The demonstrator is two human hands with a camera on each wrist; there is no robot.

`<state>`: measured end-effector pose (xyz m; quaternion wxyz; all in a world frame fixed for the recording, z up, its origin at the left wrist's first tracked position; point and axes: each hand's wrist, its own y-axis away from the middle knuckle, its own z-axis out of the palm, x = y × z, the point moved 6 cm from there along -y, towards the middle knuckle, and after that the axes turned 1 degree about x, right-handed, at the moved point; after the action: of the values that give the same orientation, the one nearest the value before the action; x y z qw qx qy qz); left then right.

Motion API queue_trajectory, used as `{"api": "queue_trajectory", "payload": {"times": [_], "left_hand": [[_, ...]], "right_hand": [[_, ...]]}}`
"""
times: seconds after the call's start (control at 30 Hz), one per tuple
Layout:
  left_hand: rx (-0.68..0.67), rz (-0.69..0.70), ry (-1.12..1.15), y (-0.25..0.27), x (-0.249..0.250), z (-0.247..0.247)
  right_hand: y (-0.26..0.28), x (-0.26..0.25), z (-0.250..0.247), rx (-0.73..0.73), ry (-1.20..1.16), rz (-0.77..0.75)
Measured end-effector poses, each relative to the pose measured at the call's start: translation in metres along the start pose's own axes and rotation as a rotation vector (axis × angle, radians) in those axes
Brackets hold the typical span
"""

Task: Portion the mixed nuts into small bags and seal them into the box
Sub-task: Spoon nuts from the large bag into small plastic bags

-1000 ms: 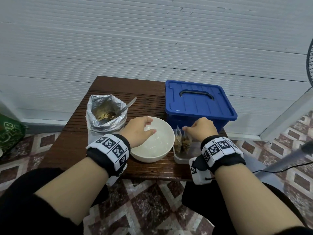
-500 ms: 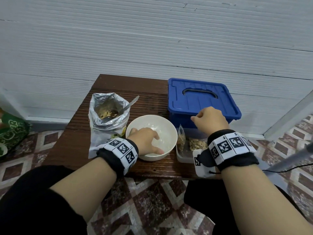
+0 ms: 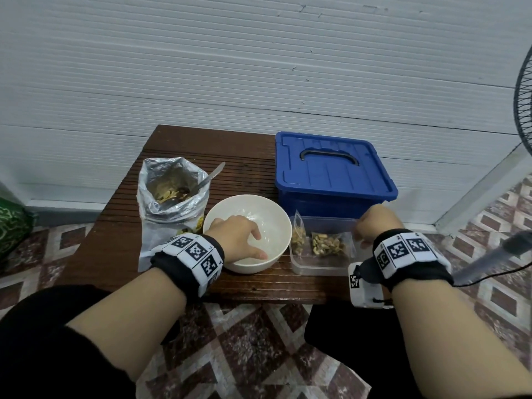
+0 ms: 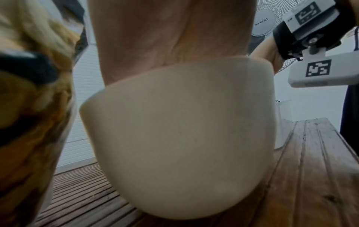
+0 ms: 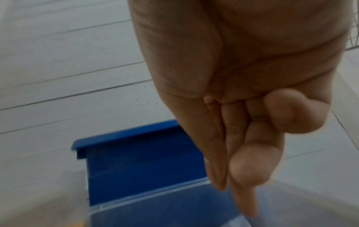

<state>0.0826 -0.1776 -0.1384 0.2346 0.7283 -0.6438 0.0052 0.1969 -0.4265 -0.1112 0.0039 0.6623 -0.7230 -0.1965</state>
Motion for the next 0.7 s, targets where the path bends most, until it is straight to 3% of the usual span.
{"api": "queue_trajectory", "payload": {"times": [0.4, 0.6, 0.7], "left_hand": [[-0.004, 0.009, -0.027, 0.000, 0.001, 0.001], [-0.003, 0.006, -0.013, -0.001, 0.000, 0.002], [-0.002, 0.002, -0.011, -0.001, 0.000, 0.002]], "right_hand": [[0.008, -0.006, 0.022, -0.023, 0.112, 0.014], [0.011, -0.010, 0.017, 0.016, -0.040, 0.016], [0.012, -0.021, 0.007, 0.074, -0.149, -0.070]]}}
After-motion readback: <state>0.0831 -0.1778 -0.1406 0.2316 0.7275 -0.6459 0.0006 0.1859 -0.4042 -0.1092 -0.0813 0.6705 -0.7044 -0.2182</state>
